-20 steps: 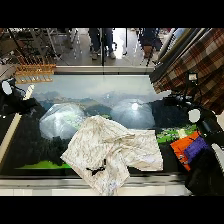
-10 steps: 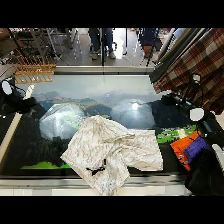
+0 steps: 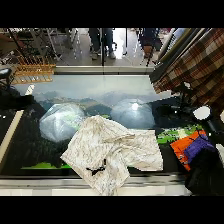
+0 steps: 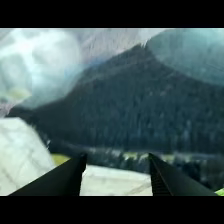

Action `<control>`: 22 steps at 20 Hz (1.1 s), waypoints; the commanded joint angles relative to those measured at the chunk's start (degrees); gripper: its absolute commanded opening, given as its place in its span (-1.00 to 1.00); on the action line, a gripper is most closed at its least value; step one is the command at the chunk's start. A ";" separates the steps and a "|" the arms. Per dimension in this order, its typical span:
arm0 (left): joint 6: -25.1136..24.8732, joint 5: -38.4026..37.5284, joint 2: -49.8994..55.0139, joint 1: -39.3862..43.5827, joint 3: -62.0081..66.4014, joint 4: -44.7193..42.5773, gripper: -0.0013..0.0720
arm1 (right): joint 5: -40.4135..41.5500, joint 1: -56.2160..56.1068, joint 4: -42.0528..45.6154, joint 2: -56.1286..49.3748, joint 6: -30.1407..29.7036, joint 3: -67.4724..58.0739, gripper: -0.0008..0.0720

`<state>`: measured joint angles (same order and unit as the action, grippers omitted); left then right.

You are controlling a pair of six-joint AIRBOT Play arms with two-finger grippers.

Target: Fold the clothes and pants, and hang the long-sleeved shirts on hangers.

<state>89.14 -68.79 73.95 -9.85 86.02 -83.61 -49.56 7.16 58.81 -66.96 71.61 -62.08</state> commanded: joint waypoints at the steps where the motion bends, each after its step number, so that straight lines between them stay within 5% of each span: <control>1: -7.50 11.98 -11.34 0.57 -11.74 4.20 -0.89 | -10.14 -2.40 -6.71 -1.36 -6.16 -0.28 0.35; 4: -7.32 15.91 -11.91 0.59 -14.71 5.07 -0.87 | -9.53 -11.65 -7.02 -3.45 -16.61 -0.28 0.67; 5: -7.32 15.93 -11.45 0.55 -14.73 5.05 -0.87 | -7.19 -15.58 -6.08 -4.00 -19.58 -0.28 0.96; 7: -7.17 10.67 -10.75 0.46 -15.10 5.07 -0.83 | -2.43 -22.95 -1.51 -5.35 -20.11 -0.28 0.98; 9: -8.48 5.22 -10.21 0.66 -17.46 6.01 0.88 | -1.79 -29.00 3.15 -7.74 -19.02 -0.28 0.98; 13: -18.82 -0.63 -9.94 0.76 -32.41 21.55 0.88 | -1.64 -34.51 2.78 -12.31 -5.16 -0.28 0.96; 15: -24.33 0.20 -9.35 1.14 -39.58 30.60 0.87 | 1.27 -34.51 0.83 -12.85 -5.66 -0.31 0.96; 18: -24.92 -1.36 -5.46 2.54 -42.69 29.20 0.87 | 0.55 -35.52 1.49 -12.85 -8.70 -0.85 0.96; 22: -25.53 -3.96 0.61 4.66 -42.69 28.57 0.71 | -7.76 -35.34 -7.82 -12.87 0.09 -0.81 0.79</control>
<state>65.14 -70.65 70.87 -6.48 44.58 -56.07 -51.66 -27.90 57.58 -79.66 66.37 -62.85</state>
